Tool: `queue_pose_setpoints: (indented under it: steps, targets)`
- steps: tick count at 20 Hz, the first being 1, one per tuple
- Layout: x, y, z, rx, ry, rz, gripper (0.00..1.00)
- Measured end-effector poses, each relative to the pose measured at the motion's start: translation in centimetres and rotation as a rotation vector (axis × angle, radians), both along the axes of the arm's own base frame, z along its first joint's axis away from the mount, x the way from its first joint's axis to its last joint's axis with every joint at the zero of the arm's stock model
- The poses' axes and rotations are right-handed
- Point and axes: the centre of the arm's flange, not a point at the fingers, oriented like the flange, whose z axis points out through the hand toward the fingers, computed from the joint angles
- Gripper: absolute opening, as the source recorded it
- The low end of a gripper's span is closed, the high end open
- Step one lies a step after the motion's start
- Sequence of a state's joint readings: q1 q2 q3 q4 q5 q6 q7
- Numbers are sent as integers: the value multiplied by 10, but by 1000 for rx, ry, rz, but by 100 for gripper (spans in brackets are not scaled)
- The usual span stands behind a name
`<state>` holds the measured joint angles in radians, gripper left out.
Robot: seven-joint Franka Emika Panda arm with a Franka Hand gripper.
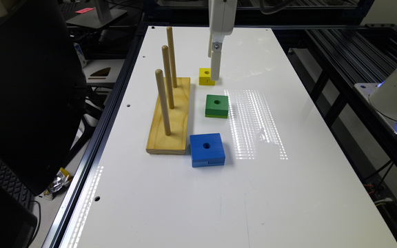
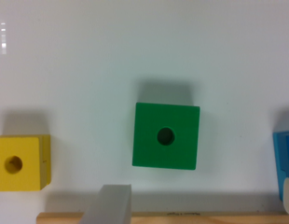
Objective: Pick up green block.
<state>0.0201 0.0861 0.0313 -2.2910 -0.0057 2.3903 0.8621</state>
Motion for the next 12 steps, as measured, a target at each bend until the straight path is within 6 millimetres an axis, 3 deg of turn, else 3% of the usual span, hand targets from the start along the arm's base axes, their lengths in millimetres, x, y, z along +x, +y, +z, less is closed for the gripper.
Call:
queue_pose_setpoints:
  steps: [12]
  targets:
    - [-3, -2, -16, 0, 17, -2, 100]
